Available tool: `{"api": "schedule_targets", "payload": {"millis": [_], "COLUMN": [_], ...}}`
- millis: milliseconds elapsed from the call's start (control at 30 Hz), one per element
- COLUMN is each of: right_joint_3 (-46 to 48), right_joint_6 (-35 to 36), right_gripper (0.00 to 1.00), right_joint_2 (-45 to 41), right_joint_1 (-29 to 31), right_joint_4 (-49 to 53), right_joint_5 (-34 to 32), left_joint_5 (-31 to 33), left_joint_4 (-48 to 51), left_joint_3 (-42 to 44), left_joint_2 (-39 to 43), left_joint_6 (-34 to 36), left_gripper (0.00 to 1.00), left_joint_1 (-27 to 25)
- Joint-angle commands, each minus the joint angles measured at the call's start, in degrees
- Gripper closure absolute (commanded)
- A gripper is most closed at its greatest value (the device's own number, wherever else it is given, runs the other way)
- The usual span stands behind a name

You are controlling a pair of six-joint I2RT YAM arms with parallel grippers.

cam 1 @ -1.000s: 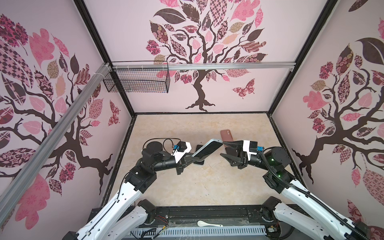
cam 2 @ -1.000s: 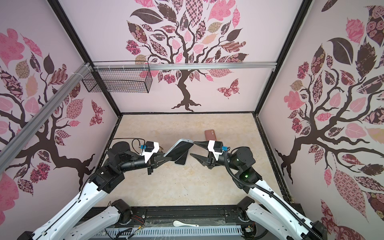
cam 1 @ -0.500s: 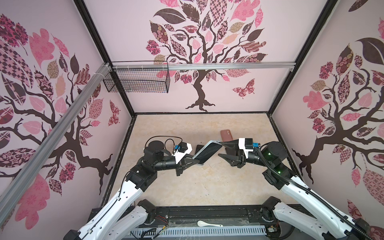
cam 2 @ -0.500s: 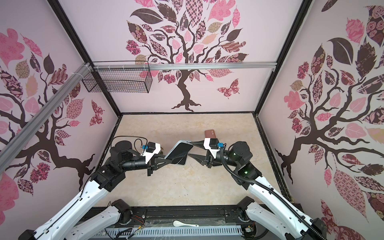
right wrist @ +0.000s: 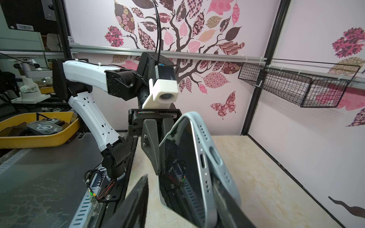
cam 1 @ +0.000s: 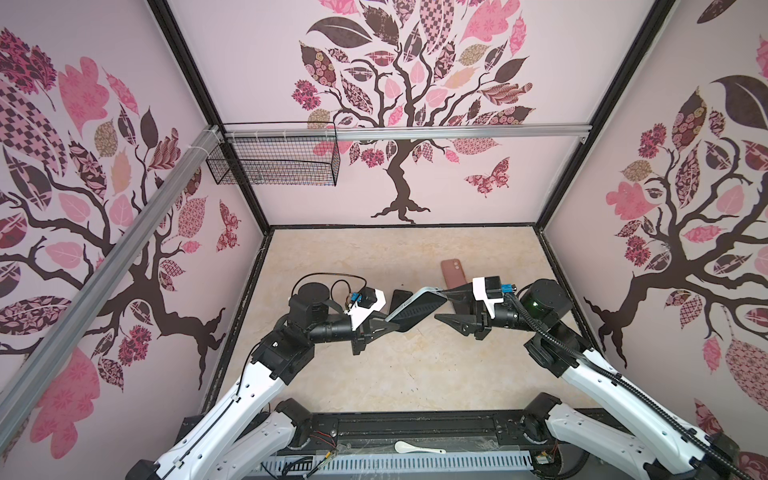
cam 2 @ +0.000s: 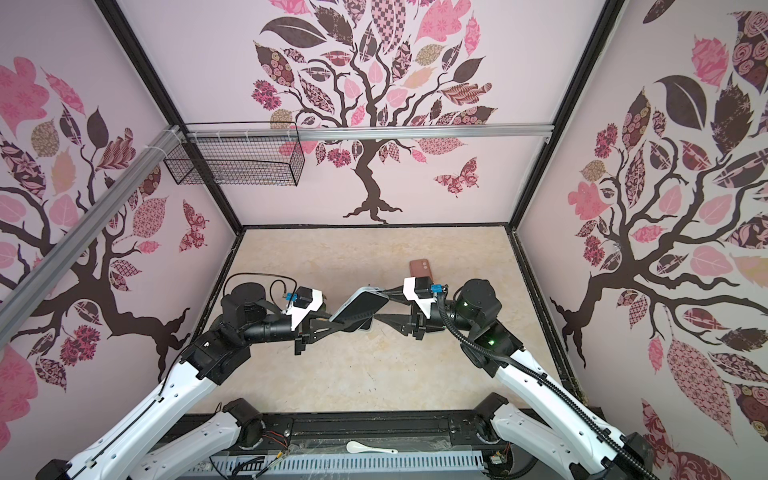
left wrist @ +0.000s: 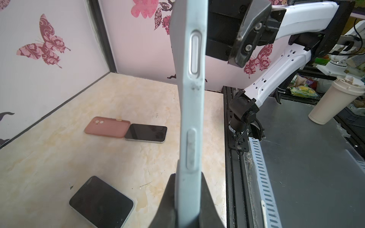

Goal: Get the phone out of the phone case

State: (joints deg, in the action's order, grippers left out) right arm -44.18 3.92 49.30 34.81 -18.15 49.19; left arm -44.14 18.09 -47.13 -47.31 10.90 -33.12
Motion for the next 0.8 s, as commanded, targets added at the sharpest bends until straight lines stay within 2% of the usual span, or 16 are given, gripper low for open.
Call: {"api": "schedule_targets", "payload": {"millis": [0,200,367,533,767], "right_joint_3": [0.50,0.22,-0.84,1.87,2.20], "right_joint_6": [-2.64,-3.44,-1.40,-8.65,-13.82], "right_gripper": [0.51,0.54,0.56,0.59,0.64], "right_joint_2": [-0.18,0.02,1.82,2.74,3.17], "right_joint_1": [1.38,2.46,6.56,7.41,8.04], "right_joint_4": [-3.45,-3.47,-0.63,-11.24,-17.59], "right_joint_5": [8.47,11.37,10.90,11.01,10.15], "left_joint_5": [2.20,2.07,-0.48,-0.34,0.97], "left_joint_4": [-6.65,-12.12,-16.36,-21.66,-27.88], "left_joint_3": [-0.93,1.29,1.69,2.99,4.99], "left_joint_2": [0.60,1.22,0.15,0.23,-0.02], "left_joint_6": [-2.15,-5.73,-8.63,-12.13,-16.06], "left_gripper": [1.00,1.00,1.00,1.00,1.00], "left_joint_1": [-0.37,-0.36,-0.41,-0.43,-0.40]}}
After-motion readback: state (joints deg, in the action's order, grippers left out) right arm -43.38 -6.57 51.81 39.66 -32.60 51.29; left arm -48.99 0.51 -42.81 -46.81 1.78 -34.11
